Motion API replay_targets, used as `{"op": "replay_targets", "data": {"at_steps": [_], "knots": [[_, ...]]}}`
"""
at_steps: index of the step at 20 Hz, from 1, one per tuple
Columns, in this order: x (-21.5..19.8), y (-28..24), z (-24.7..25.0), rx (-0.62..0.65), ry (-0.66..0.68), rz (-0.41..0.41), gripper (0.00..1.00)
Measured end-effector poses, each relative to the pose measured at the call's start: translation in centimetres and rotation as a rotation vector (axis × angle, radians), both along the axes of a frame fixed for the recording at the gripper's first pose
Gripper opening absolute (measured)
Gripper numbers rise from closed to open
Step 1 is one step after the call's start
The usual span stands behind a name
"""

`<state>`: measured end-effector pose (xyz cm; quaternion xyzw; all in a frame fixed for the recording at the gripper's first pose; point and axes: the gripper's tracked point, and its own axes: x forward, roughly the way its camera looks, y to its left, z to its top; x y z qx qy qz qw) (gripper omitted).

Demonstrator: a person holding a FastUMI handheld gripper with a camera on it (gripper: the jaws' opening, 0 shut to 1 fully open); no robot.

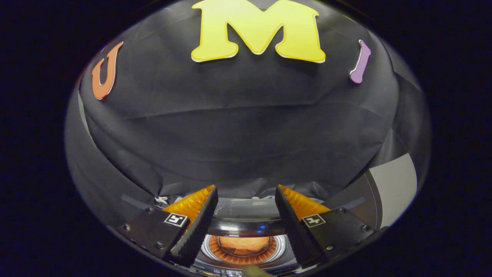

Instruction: Put the clothes into the washing machine and then close the washing machine lid.

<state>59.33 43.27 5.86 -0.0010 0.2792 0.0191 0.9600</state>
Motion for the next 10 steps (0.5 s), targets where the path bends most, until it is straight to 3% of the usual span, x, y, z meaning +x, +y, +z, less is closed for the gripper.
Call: {"op": "replay_targets", "data": {"at_steps": [10], "knots": [[-3.8,-0.2,-1.4,0.013,0.003,0.011,0.94]]}}
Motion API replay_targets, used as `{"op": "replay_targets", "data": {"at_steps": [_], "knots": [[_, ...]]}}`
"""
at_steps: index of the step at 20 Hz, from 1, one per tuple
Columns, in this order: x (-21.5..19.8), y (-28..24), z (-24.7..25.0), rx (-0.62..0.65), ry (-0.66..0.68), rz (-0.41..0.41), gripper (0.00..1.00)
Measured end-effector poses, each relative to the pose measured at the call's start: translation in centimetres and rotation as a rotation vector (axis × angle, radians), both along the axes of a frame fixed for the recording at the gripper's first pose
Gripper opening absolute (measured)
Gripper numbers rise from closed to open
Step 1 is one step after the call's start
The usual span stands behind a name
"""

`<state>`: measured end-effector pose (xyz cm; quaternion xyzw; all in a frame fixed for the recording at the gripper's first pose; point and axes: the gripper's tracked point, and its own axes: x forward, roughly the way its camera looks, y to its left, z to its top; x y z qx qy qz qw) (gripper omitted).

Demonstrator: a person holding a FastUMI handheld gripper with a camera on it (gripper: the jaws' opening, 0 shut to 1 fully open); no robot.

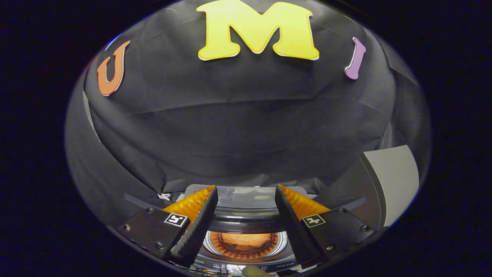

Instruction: Put the clothes into the washing machine and then close the washing machine lid.

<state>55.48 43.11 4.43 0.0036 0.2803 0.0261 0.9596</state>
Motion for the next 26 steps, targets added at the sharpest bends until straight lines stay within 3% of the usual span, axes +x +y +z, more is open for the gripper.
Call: {"op": "replay_targets", "data": {"at_steps": [26], "knots": [[-8.4,-0.8,-6.1,-0.018,0.139,0.058,0.95]]}}
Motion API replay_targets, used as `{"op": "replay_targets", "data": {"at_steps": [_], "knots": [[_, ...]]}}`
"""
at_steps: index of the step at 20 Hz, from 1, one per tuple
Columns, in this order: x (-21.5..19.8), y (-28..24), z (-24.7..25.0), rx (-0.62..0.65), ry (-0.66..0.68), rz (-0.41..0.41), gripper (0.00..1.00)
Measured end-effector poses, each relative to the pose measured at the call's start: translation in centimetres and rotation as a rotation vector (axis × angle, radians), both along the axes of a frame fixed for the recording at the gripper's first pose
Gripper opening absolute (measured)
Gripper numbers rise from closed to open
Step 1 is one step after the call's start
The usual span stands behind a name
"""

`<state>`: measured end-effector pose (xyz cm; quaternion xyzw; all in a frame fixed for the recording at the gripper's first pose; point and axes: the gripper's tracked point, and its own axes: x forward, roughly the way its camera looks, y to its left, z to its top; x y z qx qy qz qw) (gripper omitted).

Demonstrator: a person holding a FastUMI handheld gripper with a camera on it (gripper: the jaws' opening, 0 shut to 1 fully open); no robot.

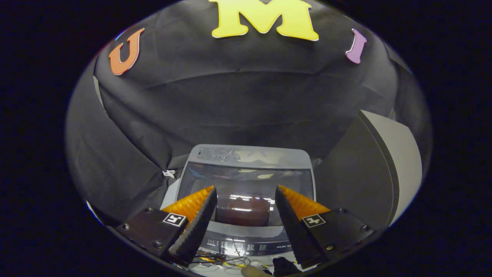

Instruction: Put the clothes into the washing machine and then close the washing machine lid.

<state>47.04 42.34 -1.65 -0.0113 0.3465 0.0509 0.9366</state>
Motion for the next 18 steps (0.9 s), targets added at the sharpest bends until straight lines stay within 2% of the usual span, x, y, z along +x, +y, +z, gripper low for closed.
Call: {"op": "replay_targets", "data": {"at_steps": [10,15,18], "knots": [[-3.7,-2.1,1.4,0.004,-0.035,-0.001,0.95],[-8.8,-3.8,5.1,0.039,-0.122,0.041,0.95],[-12.8,-6.3,9.2,0.07,-0.246,0.075,0.95]]}}
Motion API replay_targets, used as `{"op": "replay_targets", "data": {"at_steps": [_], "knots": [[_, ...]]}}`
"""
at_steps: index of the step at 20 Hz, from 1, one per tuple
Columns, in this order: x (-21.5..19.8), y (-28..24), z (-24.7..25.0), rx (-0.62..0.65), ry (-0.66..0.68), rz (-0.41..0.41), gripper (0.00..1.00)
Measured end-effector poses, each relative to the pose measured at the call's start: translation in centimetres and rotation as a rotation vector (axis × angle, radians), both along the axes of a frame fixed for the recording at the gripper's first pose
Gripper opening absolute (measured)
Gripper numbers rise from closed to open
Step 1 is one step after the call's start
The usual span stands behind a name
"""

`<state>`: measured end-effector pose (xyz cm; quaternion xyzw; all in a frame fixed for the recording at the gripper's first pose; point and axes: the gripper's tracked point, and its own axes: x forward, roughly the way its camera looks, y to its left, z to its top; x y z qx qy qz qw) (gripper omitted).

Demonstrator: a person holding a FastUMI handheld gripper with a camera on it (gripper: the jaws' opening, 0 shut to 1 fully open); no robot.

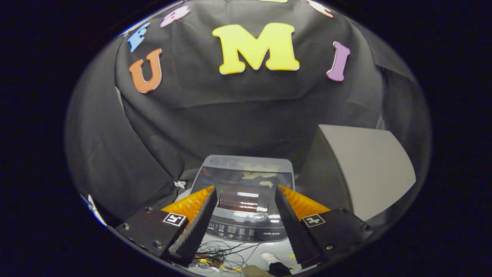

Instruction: Put the clothes into the washing machine and then close the washing machine lid.

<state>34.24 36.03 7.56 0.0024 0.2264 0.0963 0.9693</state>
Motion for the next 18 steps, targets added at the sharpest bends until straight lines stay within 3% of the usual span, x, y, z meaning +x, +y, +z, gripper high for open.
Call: {"op": "replay_targets", "data": {"at_steps": [7,11,18], "knots": [[-9.7,-12.8,8.4,0.049,-0.292,-0.039,0.96],[-14.5,-21.7,7.4,0.002,-0.39,-0.117,0.98],[-22.6,-32.8,-0.5,0.127,-0.338,-0.155,0.99]]}}
